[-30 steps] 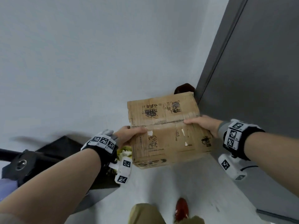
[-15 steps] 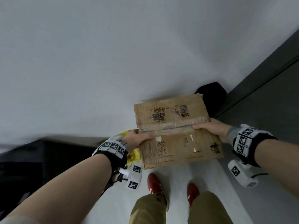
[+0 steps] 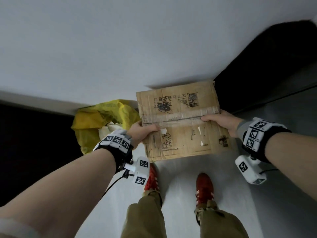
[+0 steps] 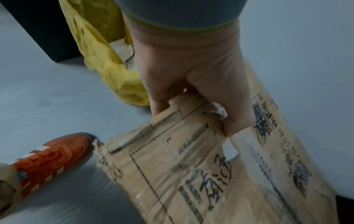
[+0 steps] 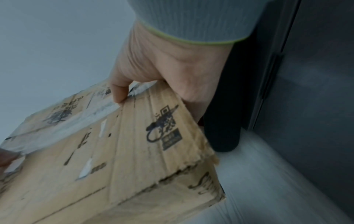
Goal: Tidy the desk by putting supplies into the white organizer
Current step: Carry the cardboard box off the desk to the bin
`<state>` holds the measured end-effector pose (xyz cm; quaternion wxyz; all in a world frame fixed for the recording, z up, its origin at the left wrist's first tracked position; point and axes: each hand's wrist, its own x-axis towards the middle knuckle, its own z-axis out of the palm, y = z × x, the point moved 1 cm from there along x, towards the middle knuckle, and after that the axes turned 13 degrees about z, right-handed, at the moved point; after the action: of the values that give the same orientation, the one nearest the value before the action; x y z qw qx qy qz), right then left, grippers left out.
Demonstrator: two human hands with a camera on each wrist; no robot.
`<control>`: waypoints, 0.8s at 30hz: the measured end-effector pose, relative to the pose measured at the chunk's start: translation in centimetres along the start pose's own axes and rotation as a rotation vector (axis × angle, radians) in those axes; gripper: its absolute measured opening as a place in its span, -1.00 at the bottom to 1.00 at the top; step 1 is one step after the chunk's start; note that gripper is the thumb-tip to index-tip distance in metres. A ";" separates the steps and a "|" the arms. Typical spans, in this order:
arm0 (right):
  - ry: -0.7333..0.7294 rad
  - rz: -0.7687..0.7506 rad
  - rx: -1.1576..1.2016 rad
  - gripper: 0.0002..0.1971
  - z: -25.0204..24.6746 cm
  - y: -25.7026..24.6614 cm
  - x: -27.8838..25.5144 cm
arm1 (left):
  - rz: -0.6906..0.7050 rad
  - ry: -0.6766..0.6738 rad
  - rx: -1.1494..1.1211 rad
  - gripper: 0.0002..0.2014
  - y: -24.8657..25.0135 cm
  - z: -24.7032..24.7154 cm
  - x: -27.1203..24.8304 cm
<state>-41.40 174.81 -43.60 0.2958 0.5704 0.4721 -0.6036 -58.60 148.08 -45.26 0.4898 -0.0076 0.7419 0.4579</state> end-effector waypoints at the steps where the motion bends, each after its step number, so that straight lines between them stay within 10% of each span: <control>1: -0.012 0.005 -0.010 -0.46 0.2 0.6 2.1 | -0.005 0.007 0.007 -0.34 -1.4 0.5 1.2; 11: -0.034 0.027 -0.025 -0.46 1.5 4.7 19.0 | -0.048 0.055 -0.010 -0.43 -12.3 3.5 12.8; 24: -0.021 -0.108 -0.076 -0.29 1.3 3.1 25.9 | -0.066 0.143 -0.104 -0.20 -15.8 4.6 19.1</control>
<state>-43.68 177.16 -69.54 0.2893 0.5262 0.5216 -0.6062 -57.95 150.43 -70.36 0.4493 -0.0899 0.7496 0.4777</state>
